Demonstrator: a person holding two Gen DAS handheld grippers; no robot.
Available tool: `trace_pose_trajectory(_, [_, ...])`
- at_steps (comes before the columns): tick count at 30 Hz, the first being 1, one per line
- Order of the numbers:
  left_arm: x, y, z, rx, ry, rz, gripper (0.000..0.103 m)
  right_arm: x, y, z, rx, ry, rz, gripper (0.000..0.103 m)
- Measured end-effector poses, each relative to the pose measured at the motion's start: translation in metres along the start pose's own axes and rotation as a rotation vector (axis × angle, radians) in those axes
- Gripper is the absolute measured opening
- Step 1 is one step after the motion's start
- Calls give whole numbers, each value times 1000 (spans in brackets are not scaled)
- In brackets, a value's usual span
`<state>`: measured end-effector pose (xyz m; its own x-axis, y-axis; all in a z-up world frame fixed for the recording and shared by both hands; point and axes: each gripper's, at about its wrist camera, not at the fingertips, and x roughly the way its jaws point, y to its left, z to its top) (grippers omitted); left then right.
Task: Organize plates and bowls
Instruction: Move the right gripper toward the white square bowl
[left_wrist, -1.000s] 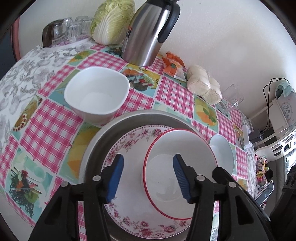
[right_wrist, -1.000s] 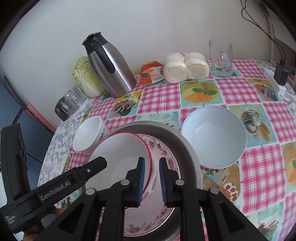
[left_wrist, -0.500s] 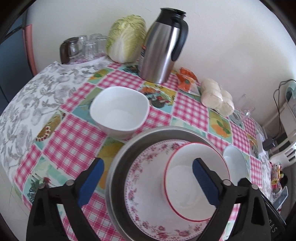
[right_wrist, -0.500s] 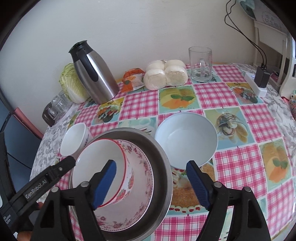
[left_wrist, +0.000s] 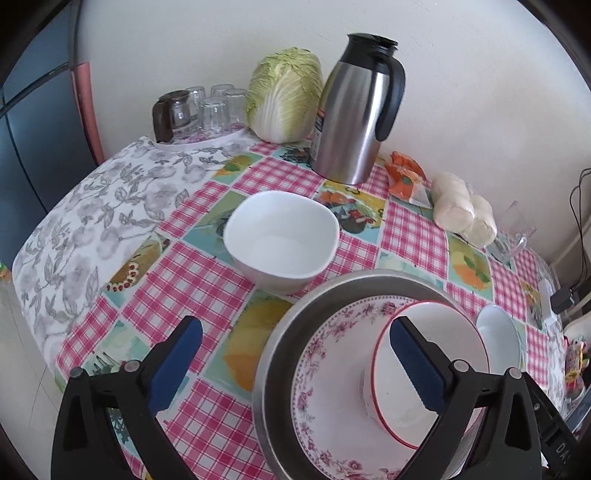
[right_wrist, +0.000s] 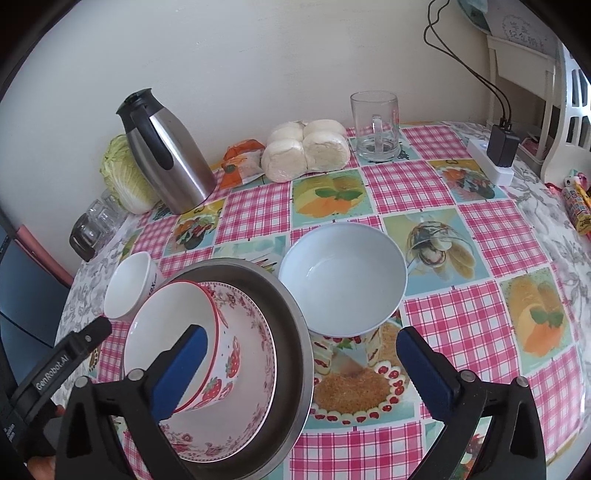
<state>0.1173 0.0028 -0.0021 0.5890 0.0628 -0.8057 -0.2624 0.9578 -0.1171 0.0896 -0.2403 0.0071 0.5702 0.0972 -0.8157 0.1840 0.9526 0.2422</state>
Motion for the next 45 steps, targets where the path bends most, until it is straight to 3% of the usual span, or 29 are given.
trace_pose_trajectory(17, [-10,14,9,-23,-38,2,102,-3,7,-6,-9,-6,-11,103])
trace_pose_trajectory(25, [-7,36,18,-75,-15,-12,102,-11,15,-6,13,-28,5,103])
trace_pose_trajectory(32, [-6,60,24,-130,-35,-50,102,-19,31,-6,14,-50,38,103])
trace_pose_trajectory(39, [1,81,31,-181,-24,-58,102,-25,50,0,-31,-64,-23,103])
trace_pose_trajectory(45, [7,104,40,-236,-60,-64,102,-33,85,16,-97,-66,6,103])
